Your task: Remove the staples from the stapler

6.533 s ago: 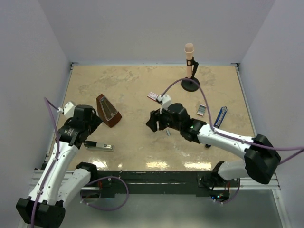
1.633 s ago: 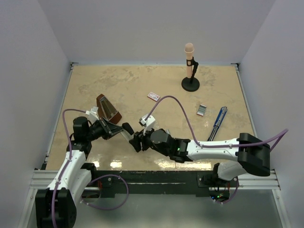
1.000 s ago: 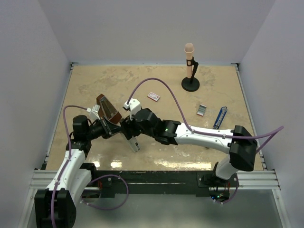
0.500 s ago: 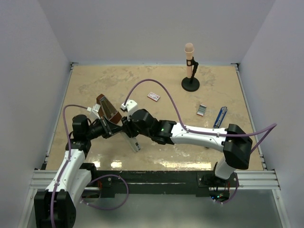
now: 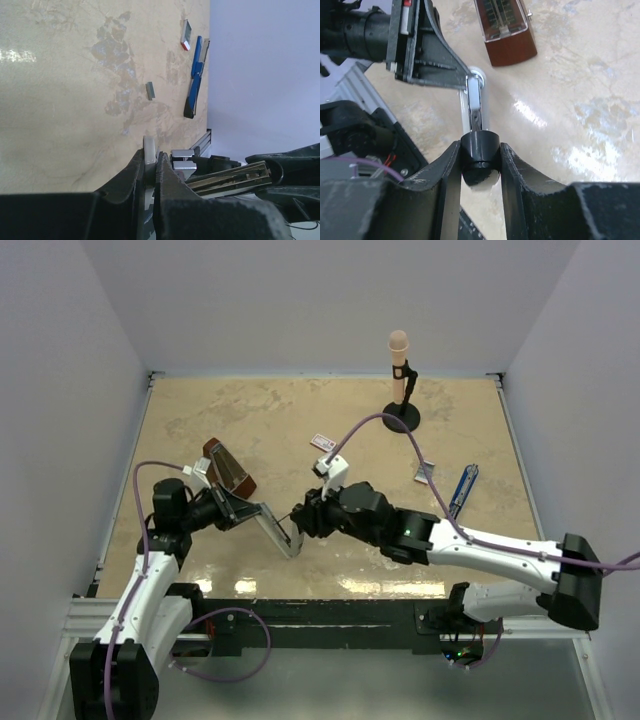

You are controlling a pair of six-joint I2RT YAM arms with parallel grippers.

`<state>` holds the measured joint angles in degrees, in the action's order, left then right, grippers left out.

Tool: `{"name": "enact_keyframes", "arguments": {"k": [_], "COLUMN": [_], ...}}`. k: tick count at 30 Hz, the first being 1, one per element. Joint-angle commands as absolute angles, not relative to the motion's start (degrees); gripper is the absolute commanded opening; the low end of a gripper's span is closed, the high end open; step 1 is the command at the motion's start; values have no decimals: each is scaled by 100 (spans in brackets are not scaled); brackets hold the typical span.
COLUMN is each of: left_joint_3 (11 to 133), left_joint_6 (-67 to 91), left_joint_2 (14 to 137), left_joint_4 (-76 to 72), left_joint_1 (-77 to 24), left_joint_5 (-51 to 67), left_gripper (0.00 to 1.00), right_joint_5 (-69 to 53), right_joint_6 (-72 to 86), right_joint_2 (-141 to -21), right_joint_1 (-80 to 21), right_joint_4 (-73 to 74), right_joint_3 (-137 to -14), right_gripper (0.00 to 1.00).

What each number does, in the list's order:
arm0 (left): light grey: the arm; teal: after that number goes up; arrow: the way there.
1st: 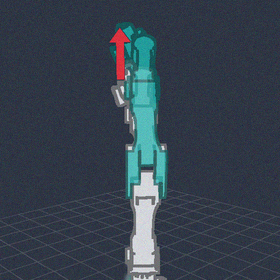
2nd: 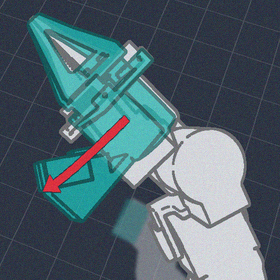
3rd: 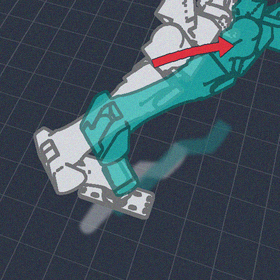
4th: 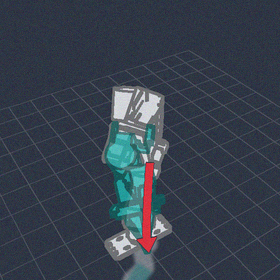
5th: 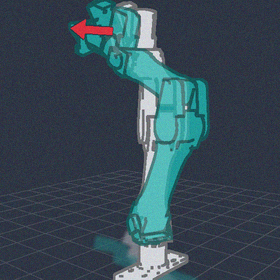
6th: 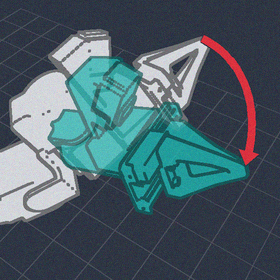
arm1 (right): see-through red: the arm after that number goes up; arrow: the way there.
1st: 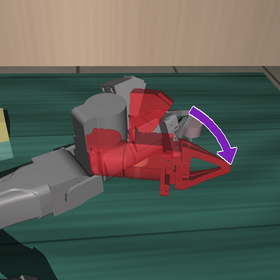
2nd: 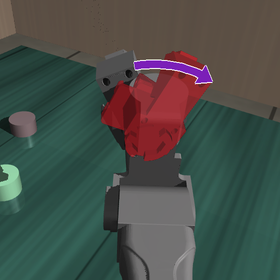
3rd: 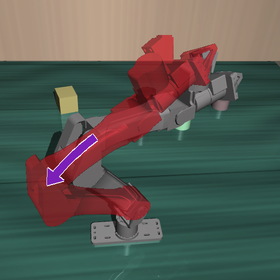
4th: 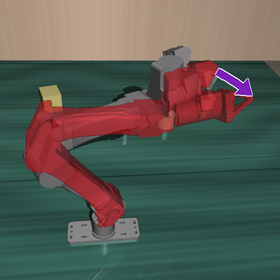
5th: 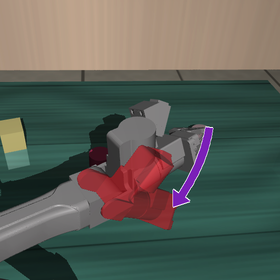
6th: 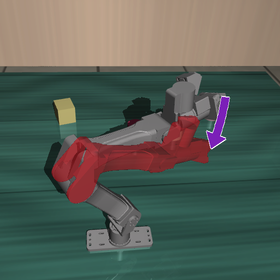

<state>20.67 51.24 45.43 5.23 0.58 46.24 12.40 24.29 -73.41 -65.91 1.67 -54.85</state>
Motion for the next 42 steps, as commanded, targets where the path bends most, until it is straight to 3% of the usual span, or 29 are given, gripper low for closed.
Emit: {"name": "enact_keyframes", "arguments": {"k": [1, 10, 16, 18, 28, 37, 42], "left_joint_3": [2417, 2945, 2655, 2610, 2567, 2540, 2408], "left_joint_6": [5879, 6082, 6521, 6583, 6583, 6451, 6469], "left_joint_2": [4324, 4175, 4017, 3973, 3938, 3938, 3973], "left_joint_4": [-263, -307, -869, -940, -1080, -1396, -1872], "left_joint_1": [105, 97, 105, 105, 88, 44, 44], "left_joint_5": [4588, 4298, 4429, 4465, 4684, 5097, 5422], "left_gripper": [0, 0, 0, 0, 0, 0, 0], "right_joint_5": [1310, 546, 176, 167, 342, 115, -1007], "right_joint_6": [2934, 4560, 4632, 4641, 3922, 2648, 2356], "right_joint_2": [-6314, -4835, -4456, -4544, -4597, -5430, -6002], "right_joint_1": [-6513, -6521, -6513, -6513, -6521, -6513, -6146], "right_joint_4": [816, 1047, 695, 694, 1029, 29, -702], "right_joint_3": [-4608, -3140, -2593, -2532, -3357, -4210, -4395], "right_gripper": [24, 32, 55, 59, 80, 85, 86]}}
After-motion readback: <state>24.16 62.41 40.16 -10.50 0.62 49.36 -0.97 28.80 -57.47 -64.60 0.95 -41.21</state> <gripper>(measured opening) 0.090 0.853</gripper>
